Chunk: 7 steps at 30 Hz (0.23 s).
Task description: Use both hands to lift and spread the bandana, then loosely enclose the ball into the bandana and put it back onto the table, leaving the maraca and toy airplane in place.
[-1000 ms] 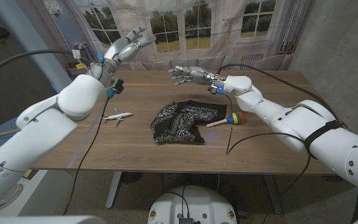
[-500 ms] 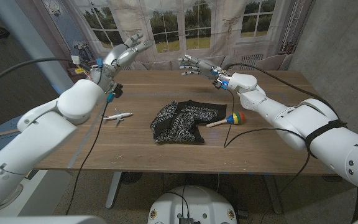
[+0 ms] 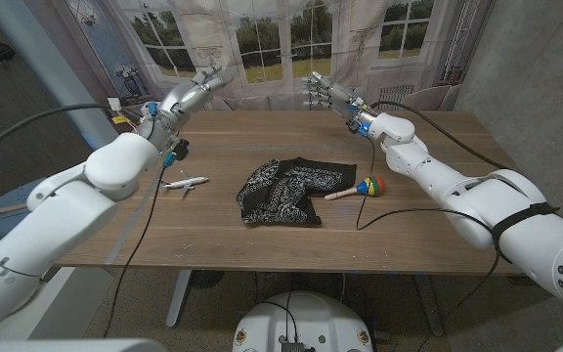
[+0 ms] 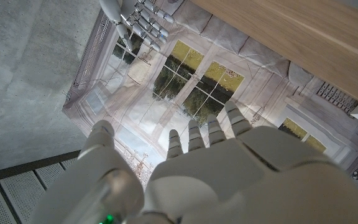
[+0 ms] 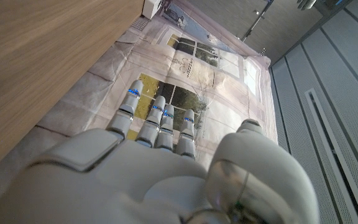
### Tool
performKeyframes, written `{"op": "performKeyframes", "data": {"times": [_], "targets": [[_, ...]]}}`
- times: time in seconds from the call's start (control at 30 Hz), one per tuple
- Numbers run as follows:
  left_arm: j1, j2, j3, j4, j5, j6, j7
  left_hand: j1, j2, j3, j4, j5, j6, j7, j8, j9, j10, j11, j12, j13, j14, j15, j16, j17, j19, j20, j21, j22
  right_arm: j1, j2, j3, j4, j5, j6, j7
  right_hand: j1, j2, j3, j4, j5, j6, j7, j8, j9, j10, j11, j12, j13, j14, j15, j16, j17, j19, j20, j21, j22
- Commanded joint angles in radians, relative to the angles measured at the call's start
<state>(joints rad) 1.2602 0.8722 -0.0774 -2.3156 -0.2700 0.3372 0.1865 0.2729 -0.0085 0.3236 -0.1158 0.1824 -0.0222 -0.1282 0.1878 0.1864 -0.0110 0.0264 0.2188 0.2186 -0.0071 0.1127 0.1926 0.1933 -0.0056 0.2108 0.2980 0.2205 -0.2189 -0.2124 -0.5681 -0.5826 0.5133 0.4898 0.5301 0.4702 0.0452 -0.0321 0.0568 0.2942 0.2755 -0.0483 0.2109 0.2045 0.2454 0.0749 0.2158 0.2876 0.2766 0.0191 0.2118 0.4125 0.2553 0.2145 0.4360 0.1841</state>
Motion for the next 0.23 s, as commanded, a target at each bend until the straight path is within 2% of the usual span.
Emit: {"op": "performKeyframes", "data": {"times": [0.03, 0.23], "targets": [[0.011, 0.002, 0.001, 0.083, -0.083, -0.130, -0.059, 0.001, 0.013, 0.002, -0.004, 0.002, -0.007, -0.006, -0.002, 0.001, -0.008, 0.003, 0.000, 0.002, -0.010, 0.005, -0.002, 0.002, -0.009, 0.003, -0.003, 0.003, -0.113, -0.086, 0.066, -0.239, 0.023, -0.092, -0.166, 0.006, 0.004, 0.003, -0.005, -0.009, 0.010, 0.002, 0.005, 0.001, 0.011, -0.001, 0.005, 0.000, 0.008, -0.002, 0.010, -0.001, 0.008, -0.002, -0.002, 0.002], [0.025, -0.032, 0.004, 0.130, -0.105, -0.180, -0.034, 0.000, 0.018, 0.003, -0.003, 0.003, -0.024, -0.004, -0.006, 0.001, -0.020, 0.007, -0.003, 0.002, -0.018, 0.008, -0.003, 0.002, -0.014, 0.002, -0.005, 0.003, -0.125, -0.083, 0.078, -0.258, 0.035, -0.077, -0.191, 0.005, 0.006, 0.004, -0.005, -0.012, 0.011, 0.001, 0.004, 0.001, 0.012, 0.000, 0.004, -0.001, 0.005, -0.001, 0.011, -0.002, 0.008, -0.001, -0.004, 0.002]]}}
